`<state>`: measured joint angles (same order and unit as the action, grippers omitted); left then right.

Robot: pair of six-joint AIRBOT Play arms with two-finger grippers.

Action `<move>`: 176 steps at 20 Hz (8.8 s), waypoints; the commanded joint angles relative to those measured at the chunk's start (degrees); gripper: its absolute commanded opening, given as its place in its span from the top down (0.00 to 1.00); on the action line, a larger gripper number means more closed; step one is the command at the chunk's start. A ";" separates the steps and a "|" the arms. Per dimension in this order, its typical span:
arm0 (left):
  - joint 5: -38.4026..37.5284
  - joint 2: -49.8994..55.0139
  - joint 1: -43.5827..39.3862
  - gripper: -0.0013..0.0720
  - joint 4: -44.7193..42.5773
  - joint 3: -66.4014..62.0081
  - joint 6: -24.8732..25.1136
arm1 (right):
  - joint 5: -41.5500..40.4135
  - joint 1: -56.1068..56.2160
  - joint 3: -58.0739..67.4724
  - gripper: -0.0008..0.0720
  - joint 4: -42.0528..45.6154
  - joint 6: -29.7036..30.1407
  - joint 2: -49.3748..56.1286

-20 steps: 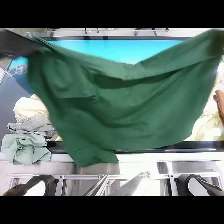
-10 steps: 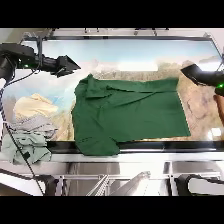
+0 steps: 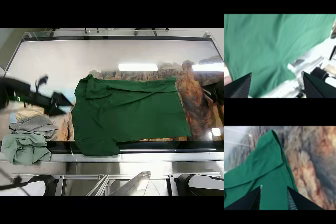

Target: Fold the shirts.

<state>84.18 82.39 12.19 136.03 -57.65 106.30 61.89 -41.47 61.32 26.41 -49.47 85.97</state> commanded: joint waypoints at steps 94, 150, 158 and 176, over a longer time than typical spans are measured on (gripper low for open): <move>8.90 34.97 -1.51 0.95 19.54 -49.03 13.40 | -2.69 10.86 6.69 0.97 -14.03 16.72 9.29; -5.70 -23.93 22.38 0.11 2.64 40.19 9.84 | 14.56 -6.84 -28.20 0.28 33.48 -6.84 -12.31; -5.57 -33.73 22.36 0.11 -0.90 41.68 0.22 | 13.33 -1.22 -29.38 0.68 28.41 -4.33 -7.61; -6.21 -61.99 18.91 0.11 -2.40 56.15 -9.90 | 11.45 -1.25 -29.16 0.68 28.28 -3.67 -6.40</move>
<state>79.88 27.07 33.45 132.40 -6.04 96.62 75.81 -42.76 32.18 54.72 -53.10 79.55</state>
